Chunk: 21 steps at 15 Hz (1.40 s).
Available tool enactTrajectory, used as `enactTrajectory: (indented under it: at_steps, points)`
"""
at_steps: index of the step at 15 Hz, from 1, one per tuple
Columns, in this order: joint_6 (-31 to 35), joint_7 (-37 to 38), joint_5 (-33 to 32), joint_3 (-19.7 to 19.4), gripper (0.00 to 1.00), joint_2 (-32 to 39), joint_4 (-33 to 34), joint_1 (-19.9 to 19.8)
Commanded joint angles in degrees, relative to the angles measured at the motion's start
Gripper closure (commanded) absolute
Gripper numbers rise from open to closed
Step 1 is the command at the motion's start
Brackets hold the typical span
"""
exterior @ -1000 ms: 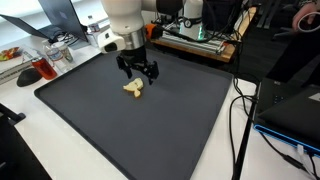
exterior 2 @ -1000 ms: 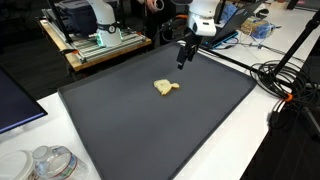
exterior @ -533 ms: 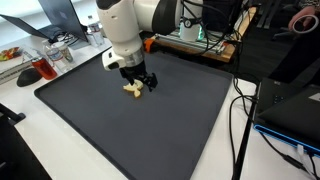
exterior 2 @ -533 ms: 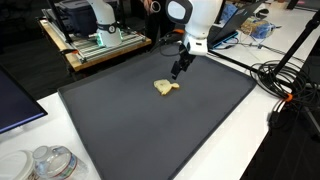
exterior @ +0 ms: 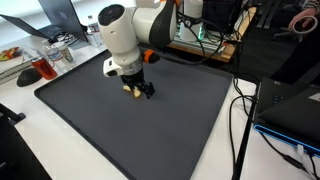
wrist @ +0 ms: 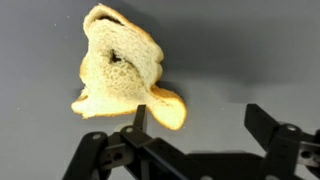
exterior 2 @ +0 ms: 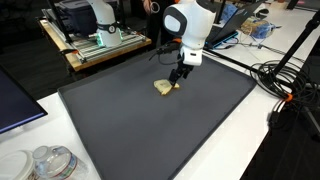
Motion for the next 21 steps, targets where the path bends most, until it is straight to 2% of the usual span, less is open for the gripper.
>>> enactTrajectory:
  at_steps: [1, 8, 9, 10, 19, 21]
  points:
    - [0.4, 3.2, 0.4, -1.9, 0.00, 1.3, 0.8, 1.5]
    - [0.1, 4.3, 1.1, -2.0, 0.00, 2.3, 0.8, 1.1]
    - [0.1, 3.8, 1.4, -1.7, 0.10, 2.6, 1.0, 0.9]
    - [0.2, 3.8, 1.4, -1.7, 0.26, 2.8, 1.0, 0.8]
    - [0.6, 2.4, 2.0, -1.5, 0.89, 2.5, 1.0, 0.3]
    - [0.5, 2.5, 1.4, -1.8, 0.98, 2.3, 0.9, 0.7]
